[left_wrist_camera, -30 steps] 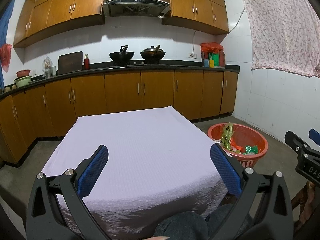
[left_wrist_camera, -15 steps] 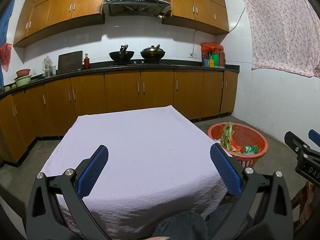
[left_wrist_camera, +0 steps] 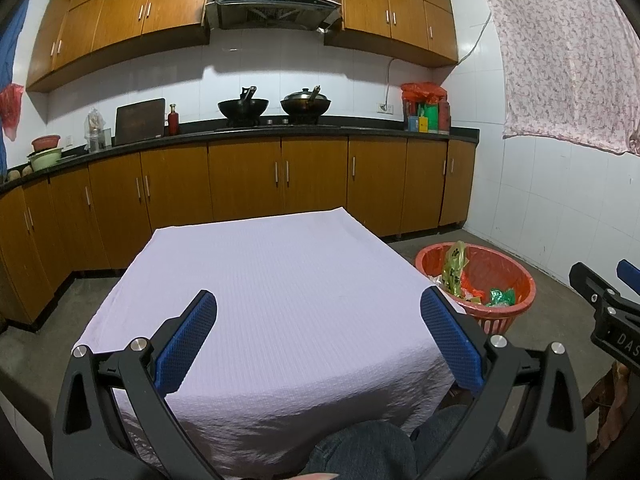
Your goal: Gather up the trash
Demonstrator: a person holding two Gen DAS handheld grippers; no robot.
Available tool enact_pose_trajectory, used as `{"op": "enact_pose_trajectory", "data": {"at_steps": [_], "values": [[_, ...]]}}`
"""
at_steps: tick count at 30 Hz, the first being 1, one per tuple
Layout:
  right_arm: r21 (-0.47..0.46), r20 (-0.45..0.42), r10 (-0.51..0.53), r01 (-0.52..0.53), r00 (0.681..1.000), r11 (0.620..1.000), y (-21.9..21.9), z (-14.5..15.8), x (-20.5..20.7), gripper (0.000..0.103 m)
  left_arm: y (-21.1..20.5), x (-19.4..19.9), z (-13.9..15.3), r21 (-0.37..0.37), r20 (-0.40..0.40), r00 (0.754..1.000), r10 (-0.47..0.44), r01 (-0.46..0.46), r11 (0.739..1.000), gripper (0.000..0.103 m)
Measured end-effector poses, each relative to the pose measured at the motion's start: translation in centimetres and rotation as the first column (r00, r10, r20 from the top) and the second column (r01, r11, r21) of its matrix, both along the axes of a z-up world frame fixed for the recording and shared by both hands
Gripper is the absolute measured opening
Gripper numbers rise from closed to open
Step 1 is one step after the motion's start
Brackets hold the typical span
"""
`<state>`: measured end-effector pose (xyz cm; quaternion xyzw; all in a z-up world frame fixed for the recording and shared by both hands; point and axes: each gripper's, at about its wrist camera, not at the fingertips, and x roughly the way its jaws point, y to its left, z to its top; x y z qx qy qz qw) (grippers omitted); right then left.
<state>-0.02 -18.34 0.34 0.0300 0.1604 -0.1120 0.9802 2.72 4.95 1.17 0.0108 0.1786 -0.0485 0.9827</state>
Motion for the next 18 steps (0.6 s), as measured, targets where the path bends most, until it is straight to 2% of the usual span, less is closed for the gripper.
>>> {"op": "enact_pose_trajectory", "data": {"at_steps": [18], "values": [[0.005, -0.004, -0.002, 0.002, 1.0, 1.0, -0.29, -0.08, 0.16, 0.099, -0.06, 0.18, -0.37, 0.0, -0.008, 1.0, -0.004, 0.004, 1.0, 0.101]]}}
